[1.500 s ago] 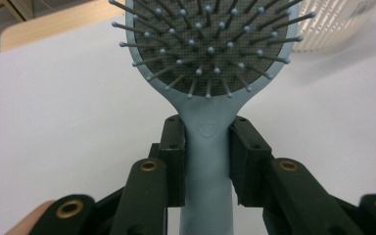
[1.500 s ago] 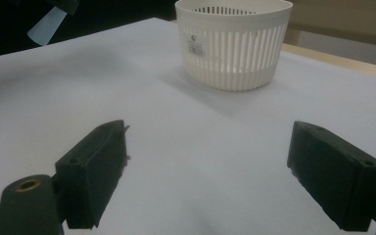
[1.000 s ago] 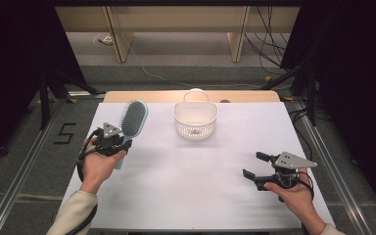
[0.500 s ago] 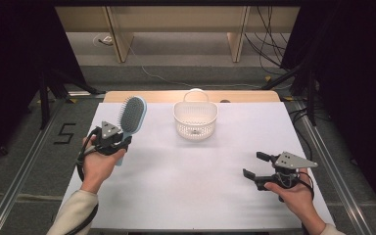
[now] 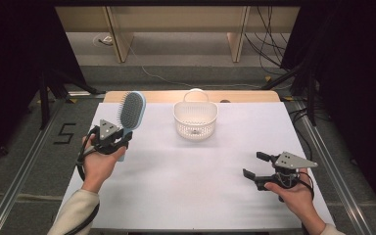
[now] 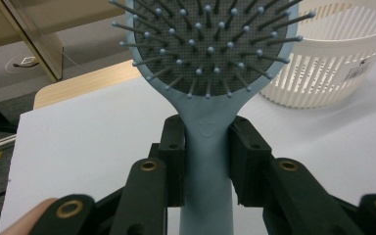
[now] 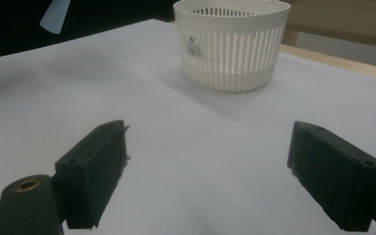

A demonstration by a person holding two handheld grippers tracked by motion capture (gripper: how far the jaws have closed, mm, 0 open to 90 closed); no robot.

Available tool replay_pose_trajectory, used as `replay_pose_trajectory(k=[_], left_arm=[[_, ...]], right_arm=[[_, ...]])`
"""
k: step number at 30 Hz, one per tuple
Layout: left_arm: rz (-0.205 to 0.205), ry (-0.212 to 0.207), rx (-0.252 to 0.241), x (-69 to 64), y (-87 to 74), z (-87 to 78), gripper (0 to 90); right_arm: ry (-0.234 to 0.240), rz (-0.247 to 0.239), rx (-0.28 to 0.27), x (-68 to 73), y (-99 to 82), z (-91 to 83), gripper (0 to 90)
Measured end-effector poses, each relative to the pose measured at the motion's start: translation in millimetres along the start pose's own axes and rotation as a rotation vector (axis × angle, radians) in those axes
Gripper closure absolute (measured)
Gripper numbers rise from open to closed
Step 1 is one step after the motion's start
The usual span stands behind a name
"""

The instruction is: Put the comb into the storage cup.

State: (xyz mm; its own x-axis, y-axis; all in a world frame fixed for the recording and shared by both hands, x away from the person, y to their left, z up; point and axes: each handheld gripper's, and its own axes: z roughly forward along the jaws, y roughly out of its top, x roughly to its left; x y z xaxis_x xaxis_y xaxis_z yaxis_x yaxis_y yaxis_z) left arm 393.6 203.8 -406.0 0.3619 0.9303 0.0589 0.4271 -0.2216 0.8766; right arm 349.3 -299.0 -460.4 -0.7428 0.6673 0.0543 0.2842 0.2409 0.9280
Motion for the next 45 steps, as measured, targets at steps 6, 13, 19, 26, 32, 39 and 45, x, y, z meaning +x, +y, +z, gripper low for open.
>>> replay_pose_trajectory(k=[6, 13, 19, 26, 32, 39, 45], left_arm=[[0.003, 0.000, -0.014, -0.8, 1.0, 0.1, 69.8], [0.002, 0.000, -0.018, -1.9, 1.4, 1.0, 69.8], [-0.003, 0.005, -0.044, -1.8, 3.3, 0.8, 69.8], [-0.003, 0.007, -0.063, -2.5, 5.5, 1.3, 69.8], [-0.003, 0.007, -0.068, -2.4, 6.8, 0.6, 69.9], [-0.001, 0.010, -0.077, -3.2, 8.9, 0.5, 69.9], [-0.002, 0.007, -0.079, -3.7, 10.6, 2.1, 69.8]], right_arm=[[0.000, 0.000, 0.001, -0.2, 0.0, 0.0, 15.9], [-0.002, 0.001, -0.001, -0.2, 0.0, -0.1, 15.8], [-0.004, 0.002, -0.006, -0.2, 0.1, -0.1, 15.7], [-0.006, 0.004, -0.007, -0.4, 0.2, -0.3, 15.7], [-0.009, 0.002, -0.007, -0.6, 0.3, -0.5, 15.7], [-0.007, 0.002, -0.008, -0.5, 0.3, -0.4, 15.6], [-0.006, 0.003, -0.007, -0.5, 0.2, -0.4, 15.6]])
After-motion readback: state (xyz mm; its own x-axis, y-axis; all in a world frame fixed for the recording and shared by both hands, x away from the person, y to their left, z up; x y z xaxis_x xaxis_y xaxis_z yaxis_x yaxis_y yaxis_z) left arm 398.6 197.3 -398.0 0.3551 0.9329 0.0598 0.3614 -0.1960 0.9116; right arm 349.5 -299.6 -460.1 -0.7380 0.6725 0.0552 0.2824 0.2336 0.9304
